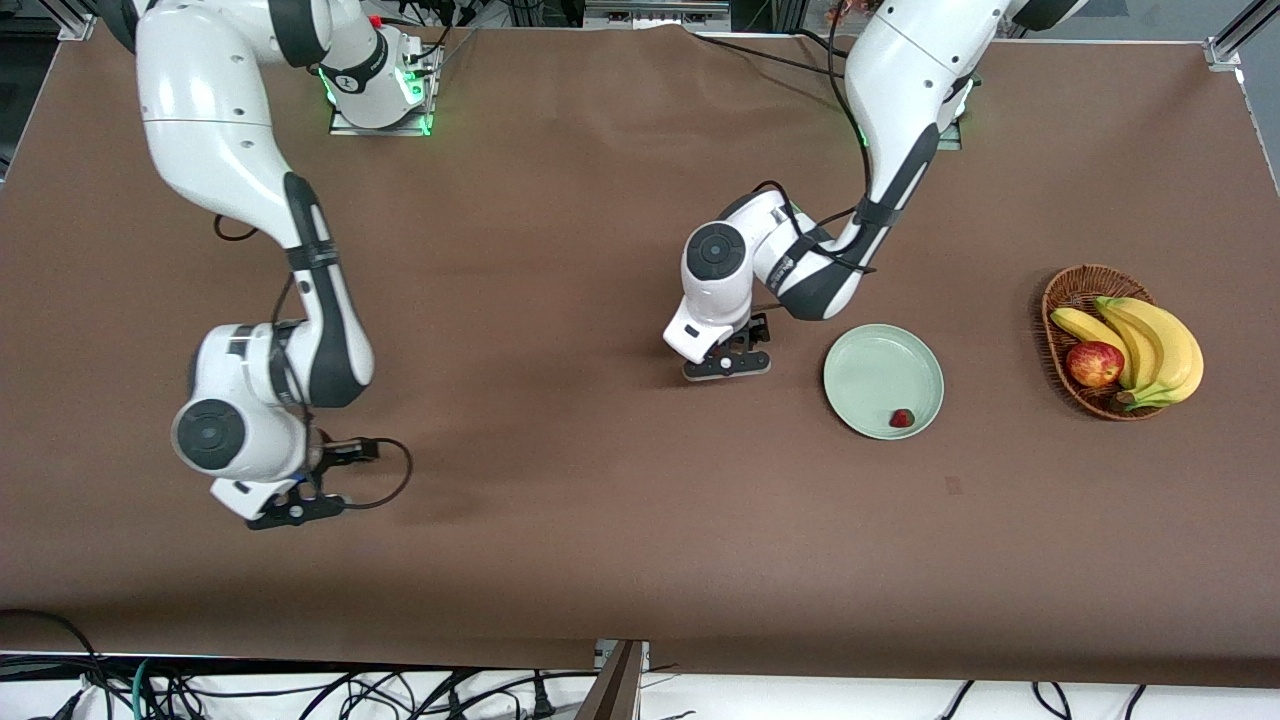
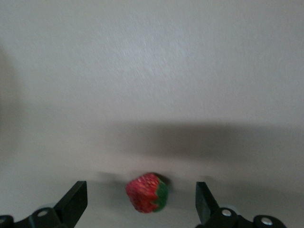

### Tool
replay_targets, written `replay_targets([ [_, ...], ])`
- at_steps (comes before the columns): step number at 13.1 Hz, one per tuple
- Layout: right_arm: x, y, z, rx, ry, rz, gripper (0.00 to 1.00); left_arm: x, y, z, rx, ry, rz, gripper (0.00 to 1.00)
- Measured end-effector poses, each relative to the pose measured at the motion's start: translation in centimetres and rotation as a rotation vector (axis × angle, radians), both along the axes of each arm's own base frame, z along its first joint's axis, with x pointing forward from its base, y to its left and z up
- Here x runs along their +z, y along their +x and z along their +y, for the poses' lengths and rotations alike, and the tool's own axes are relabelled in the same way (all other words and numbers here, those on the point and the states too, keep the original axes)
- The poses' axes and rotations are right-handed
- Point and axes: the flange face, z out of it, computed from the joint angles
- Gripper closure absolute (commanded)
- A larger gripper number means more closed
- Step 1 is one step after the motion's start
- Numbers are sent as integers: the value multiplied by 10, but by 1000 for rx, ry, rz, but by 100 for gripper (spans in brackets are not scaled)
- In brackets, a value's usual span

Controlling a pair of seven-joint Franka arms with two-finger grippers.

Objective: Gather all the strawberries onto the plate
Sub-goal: 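Grasp the second strawberry with the left gripper while the right reaches, then drop the strawberry onto the plate while the right gripper grasps another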

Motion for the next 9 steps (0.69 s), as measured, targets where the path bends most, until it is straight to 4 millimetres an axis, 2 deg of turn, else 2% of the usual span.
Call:
replay_targets([
  [1, -1, 1, -25, 18, 3, 8, 0, -2, -2, -2, 3, 3, 0, 0],
  [2, -2, 0, -49, 26, 7, 16, 0, -4, -3, -2, 4, 1, 0, 16],
  [4, -7, -2, -82, 20, 11, 25, 0, -7, -3, -1, 6, -4, -3, 38],
  [5, -9, -3, -87, 17, 11, 21, 0, -9, -4, 0, 7, -3, -2, 53],
  [7, -14, -3, -86, 20, 12, 9, 0, -11, -4, 0, 7, -2, 0, 77],
  [9, -20, -3, -82, 27, 16, 5, 0, -10, -4, 1, 8, -3, -2, 86],
])
